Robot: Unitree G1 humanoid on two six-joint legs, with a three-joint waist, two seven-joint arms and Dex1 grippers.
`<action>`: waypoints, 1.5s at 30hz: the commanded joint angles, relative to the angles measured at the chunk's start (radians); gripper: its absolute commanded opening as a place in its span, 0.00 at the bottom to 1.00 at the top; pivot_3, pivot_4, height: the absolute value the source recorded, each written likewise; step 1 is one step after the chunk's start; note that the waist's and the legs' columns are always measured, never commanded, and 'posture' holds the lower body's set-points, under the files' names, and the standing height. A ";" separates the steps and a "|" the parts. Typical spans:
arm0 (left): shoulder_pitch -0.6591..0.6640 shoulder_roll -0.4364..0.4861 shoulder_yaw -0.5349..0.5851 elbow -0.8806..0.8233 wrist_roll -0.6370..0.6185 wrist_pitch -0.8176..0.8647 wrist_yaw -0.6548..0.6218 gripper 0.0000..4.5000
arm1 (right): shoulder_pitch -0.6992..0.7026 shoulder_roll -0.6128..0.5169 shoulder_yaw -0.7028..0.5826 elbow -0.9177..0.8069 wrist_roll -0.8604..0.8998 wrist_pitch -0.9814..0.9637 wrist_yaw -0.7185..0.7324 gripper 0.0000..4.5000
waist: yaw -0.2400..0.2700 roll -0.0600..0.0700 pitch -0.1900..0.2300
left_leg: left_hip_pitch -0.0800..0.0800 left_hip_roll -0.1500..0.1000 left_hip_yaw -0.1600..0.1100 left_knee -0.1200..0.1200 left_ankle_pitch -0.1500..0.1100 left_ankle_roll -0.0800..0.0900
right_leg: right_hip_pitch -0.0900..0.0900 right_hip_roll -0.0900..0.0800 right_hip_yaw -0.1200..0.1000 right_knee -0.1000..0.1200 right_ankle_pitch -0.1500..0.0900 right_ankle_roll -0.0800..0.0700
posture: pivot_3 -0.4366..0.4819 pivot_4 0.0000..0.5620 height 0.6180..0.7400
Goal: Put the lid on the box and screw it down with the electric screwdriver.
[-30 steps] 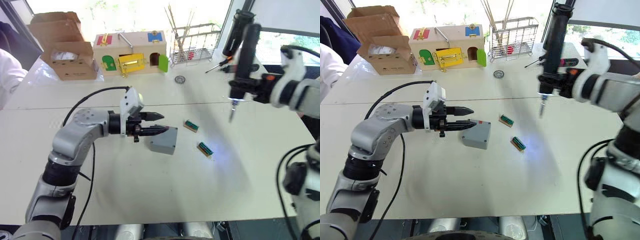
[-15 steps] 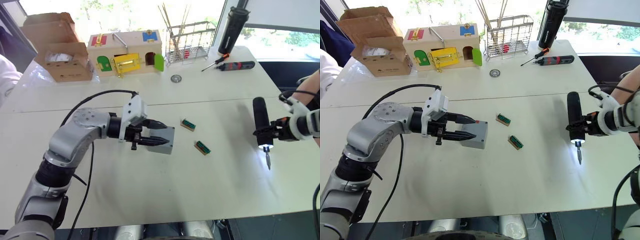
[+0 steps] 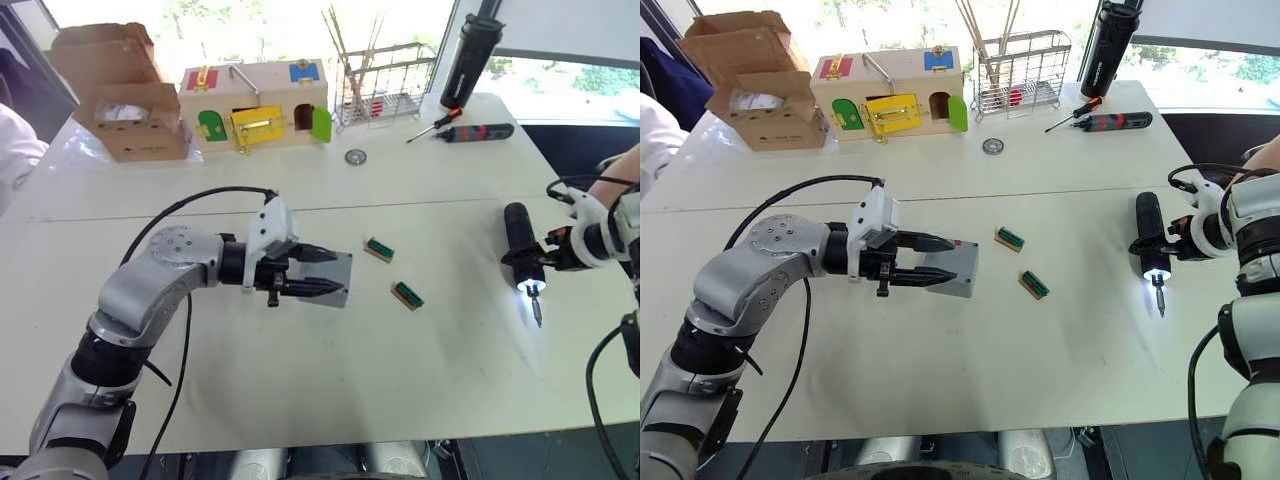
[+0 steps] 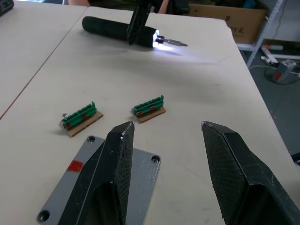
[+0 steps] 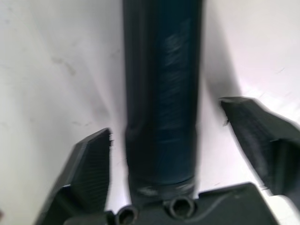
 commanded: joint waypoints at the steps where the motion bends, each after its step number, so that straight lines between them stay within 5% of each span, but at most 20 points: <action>1: -0.017 0.000 0.004 0.002 0.000 -0.018 0.000 0.52 | -0.020 -0.005 -0.019 0.012 -0.057 -0.029 0.026 0.99 | 0.007 0.000 0.000 | 0.000 0.000 0.000 0.000 0.000 0.000 | 0.000 0.000 0.000 0.000 0.000 0.000 | 0.48 0.27 1.00; 16: -0.032 -0.001 0.052 0.088 -0.011 -0.024 0.017 0.52 | -0.053 -0.053 -0.132 -0.140 -0.118 -0.101 0.087 0.99 | 0.009 0.001 0.000 | 0.000 0.000 0.000 0.000 0.000 0.000 | -0.001 0.000 0.000 0.001 0.000 0.000 | 0.48 0.27 1.00; 20: -0.043 -0.006 0.132 0.158 -0.029 -0.013 0.066 0.52 | 0.027 -0.118 -0.172 -0.417 -0.124 -0.168 0.095 0.99 | 0.010 0.003 0.002 | -0.001 0.000 0.000 0.000 0.000 0.000 | -0.002 0.000 0.000 0.001 0.000 0.000 | 0.48 0.27 1.00; 22: -0.036 0.024 0.131 0.201 0.024 -0.038 0.079 0.52 | 0.150 -0.125 -0.271 -0.707 0.010 -0.083 0.149 0.99 | 0.013 0.002 0.002 | -0.001 0.000 -0.001 0.000 0.000 0.000 | -0.002 0.000 -0.001 0.001 0.000 0.000 | 0.48 0.27 1.00; 26: 0.006 0.081 0.069 0.239 0.117 -0.095 0.060 0.52 | 0.466 -0.053 -0.464 -1.259 0.274 0.035 0.186 0.99 | 0.011 0.001 0.003 | -0.001 0.001 -0.003 0.000 0.000 0.000 | -0.001 0.001 -0.001 0.002 0.000 0.000 | 0.48 0.27 1.00; 30: 0.026 0.098 0.017 0.273 0.187 -0.147 0.045 0.52 | 0.645 0.083 -0.400 -1.549 0.300 0.110 0.011 0.99 | 0.017 0.001 0.003 | -0.001 0.000 -0.004 0.002 -0.001 0.001 | 0.000 0.000 -0.001 0.003 0.000 0.000 | 0.48 0.27 1.00; 35: 0.019 0.056 -0.032 0.336 0.268 -0.193 0.082 0.52 | 0.693 0.269 -0.292 -1.647 0.299 0.155 -0.174 0.99 | 0.017 0.000 0.002 | -0.001 -0.001 -0.004 0.006 -0.001 0.001 | 0.001 -0.001 -0.001 0.003 0.001 0.002 | 0.48 0.27 1.00; 45: -0.025 -0.070 -0.093 0.403 0.354 -0.254 0.116 0.52 | 0.643 0.354 -0.189 -1.605 0.291 0.232 -0.341 0.99 | 0.012 0.000 0.002 | -0.002 -0.001 -0.005 0.005 -0.001 0.001 | 0.000 -0.001 -0.001 0.003 0.001 0.002 | 0.48 0.27 1.00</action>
